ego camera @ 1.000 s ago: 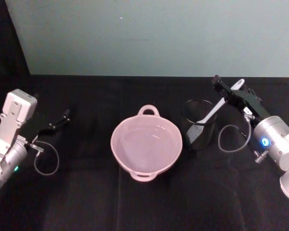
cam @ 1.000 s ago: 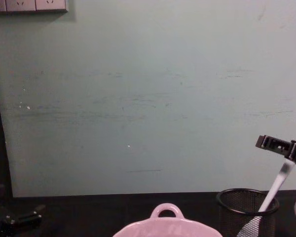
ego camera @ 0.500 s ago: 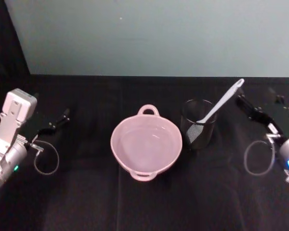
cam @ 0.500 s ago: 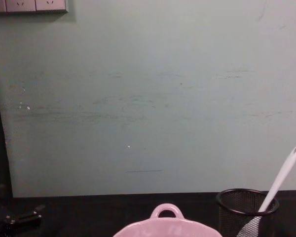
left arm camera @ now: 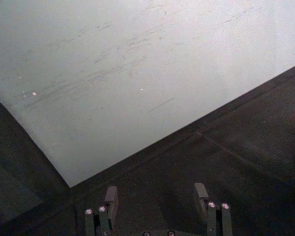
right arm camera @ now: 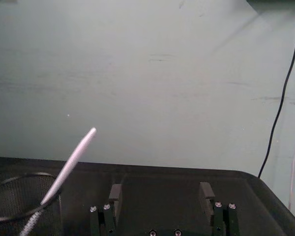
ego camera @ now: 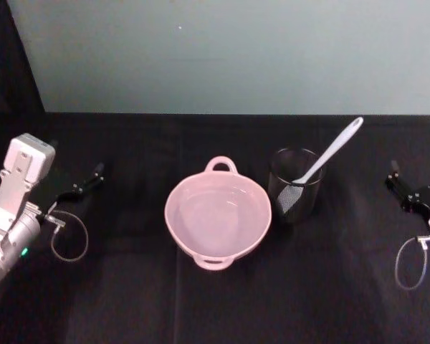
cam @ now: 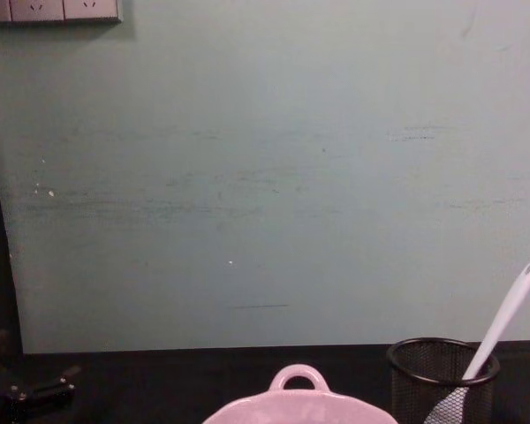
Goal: Use the one hand to pick up the spoon and stir the clear water in the bowl.
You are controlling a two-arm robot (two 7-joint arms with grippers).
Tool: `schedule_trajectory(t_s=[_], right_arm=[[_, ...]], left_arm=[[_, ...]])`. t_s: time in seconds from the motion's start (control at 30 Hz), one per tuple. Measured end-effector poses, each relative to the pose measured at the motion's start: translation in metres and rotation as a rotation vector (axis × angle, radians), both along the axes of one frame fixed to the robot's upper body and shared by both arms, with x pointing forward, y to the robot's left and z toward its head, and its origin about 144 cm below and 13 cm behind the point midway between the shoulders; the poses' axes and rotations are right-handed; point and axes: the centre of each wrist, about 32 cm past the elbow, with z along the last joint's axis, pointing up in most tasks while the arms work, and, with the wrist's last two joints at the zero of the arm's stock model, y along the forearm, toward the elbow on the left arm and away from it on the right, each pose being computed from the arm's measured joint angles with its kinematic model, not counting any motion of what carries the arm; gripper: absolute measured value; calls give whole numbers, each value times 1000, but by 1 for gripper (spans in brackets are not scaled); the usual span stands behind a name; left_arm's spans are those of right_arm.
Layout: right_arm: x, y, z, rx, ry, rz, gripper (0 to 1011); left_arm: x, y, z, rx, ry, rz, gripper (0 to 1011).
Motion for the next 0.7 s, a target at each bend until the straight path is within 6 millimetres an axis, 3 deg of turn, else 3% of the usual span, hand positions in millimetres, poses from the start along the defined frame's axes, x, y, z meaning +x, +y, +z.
schedule_trajectory(t_s=[0.3, 0.7], right_arm=[[6, -3, -20, 16, 13, 13, 1002], [5, -2, -17, 13, 4, 15, 1003]], left_arm=[[0, 0, 0, 0, 0, 0, 1011], [0, 0, 0, 0, 0, 0, 1011]])
